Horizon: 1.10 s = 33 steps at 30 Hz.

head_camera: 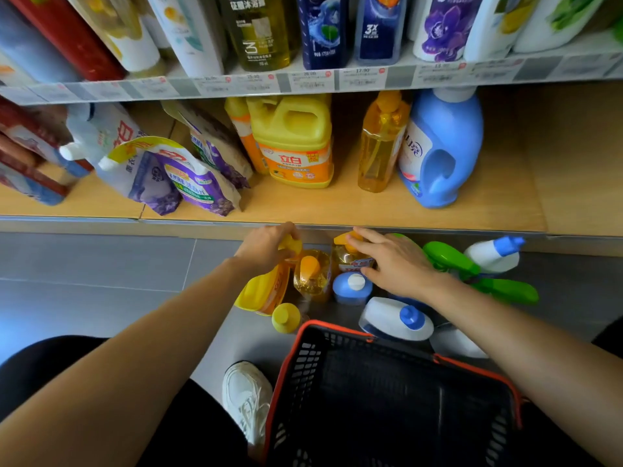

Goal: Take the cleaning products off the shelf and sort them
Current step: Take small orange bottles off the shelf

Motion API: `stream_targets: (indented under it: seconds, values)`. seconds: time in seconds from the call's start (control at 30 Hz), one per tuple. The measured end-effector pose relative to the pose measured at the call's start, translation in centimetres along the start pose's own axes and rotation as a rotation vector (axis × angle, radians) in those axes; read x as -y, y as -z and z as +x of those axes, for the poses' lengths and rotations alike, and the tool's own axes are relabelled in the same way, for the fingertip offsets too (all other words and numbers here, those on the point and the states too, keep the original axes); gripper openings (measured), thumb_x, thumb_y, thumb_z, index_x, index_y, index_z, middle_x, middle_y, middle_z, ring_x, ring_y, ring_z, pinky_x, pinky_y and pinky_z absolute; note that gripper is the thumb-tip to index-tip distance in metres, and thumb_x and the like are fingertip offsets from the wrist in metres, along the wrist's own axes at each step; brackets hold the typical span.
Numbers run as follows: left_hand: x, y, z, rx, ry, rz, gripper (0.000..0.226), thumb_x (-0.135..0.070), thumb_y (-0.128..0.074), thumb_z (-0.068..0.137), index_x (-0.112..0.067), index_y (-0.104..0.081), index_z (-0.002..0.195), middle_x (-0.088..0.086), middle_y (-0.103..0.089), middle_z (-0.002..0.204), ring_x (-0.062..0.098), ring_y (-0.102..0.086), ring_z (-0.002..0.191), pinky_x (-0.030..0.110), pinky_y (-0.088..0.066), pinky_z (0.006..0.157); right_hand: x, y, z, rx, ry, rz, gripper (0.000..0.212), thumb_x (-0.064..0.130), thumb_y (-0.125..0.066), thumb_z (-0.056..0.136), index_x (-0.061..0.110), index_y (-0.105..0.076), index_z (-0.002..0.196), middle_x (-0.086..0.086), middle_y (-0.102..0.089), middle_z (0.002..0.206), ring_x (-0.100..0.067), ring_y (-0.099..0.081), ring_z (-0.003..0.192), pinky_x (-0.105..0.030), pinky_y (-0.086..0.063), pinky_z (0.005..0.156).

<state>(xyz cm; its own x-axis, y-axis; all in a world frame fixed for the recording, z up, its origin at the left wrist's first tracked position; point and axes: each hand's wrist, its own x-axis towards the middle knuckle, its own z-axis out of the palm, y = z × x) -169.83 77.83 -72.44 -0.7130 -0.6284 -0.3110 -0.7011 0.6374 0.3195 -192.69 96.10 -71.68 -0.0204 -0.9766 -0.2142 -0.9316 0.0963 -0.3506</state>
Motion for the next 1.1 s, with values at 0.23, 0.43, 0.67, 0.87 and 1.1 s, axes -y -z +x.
stream_targets:
  seconds: [0.23, 0.43, 0.67, 0.87, 1.1]
  values:
    - [-2.8, 4.5, 2.2, -0.455, -0.097, -0.048, 0.039, -0.036, -0.066, 0.089, -0.024, -0.063, 0.126, -0.001, -0.068, 0.120, 0.021, -0.064, 0.106, 0.039, -0.057, 0.078, -0.1, -0.2, 0.2, 0.000, -0.006, -0.031, 0.075, 0.041, -0.061, 0.095, 0.040, -0.018, 0.157, 0.013, -0.010, 0.168, -0.024, -0.056, 0.123, -0.045, -0.040, 0.107]
    - [-5.1, 6.4, 5.4, -0.620, -0.178, 0.259, 0.074, -0.039, -0.061, 0.086, -0.016, -0.038, 0.153, 0.007, -0.038, 0.158, 0.035, -0.035, 0.142, 0.046, -0.038, 0.113, 0.0, -0.2, 0.1, 0.006, -0.003, -0.055, 0.076, 0.041, -0.058, 0.097, 0.040, -0.013, 0.158, 0.014, -0.004, 0.168, -0.022, -0.056, 0.120, -0.043, -0.040, 0.105]
    - [-5.8, 4.5, 4.3, -0.601, -0.064, 0.262, 0.090, -0.045, -0.061, 0.082, -0.021, -0.022, 0.160, -0.002, -0.020, 0.168, 0.034, -0.034, 0.141, 0.047, -0.043, 0.107, -0.2, -0.2, 0.0, 0.010, 0.000, -0.069, 0.076, 0.042, -0.057, 0.097, 0.042, -0.011, 0.158, 0.015, -0.003, 0.168, -0.021, -0.057, 0.119, -0.043, -0.040, 0.104]
    - [-4.8, 3.2, 1.3, -0.744, -0.150, 0.232, 0.059, -0.034, -0.058, 0.090, -0.015, -0.048, 0.145, 0.004, -0.052, 0.149, 0.030, -0.051, 0.120, 0.043, -0.047, 0.096, -0.1, -0.2, -0.3, 0.008, -0.008, -0.047, 0.076, 0.040, -0.060, 0.096, 0.041, -0.015, 0.158, 0.014, -0.006, 0.168, -0.023, -0.056, 0.119, -0.043, -0.039, 0.104]
    - [-4.4, 5.3, -1.0, -0.926, -0.155, 0.226, 0.042, -0.032, -0.076, 0.088, -0.012, -0.065, 0.124, 0.004, -0.065, 0.075, 0.023, -0.058, 0.070, 0.035, -0.046, 0.057, -0.1, -0.2, -0.3, 0.032, -0.033, 0.024, 0.077, 0.039, -0.063, 0.094, 0.042, -0.019, 0.157, 0.016, -0.006, 0.167, -0.025, -0.049, 0.132, -0.045, -0.032, 0.112]
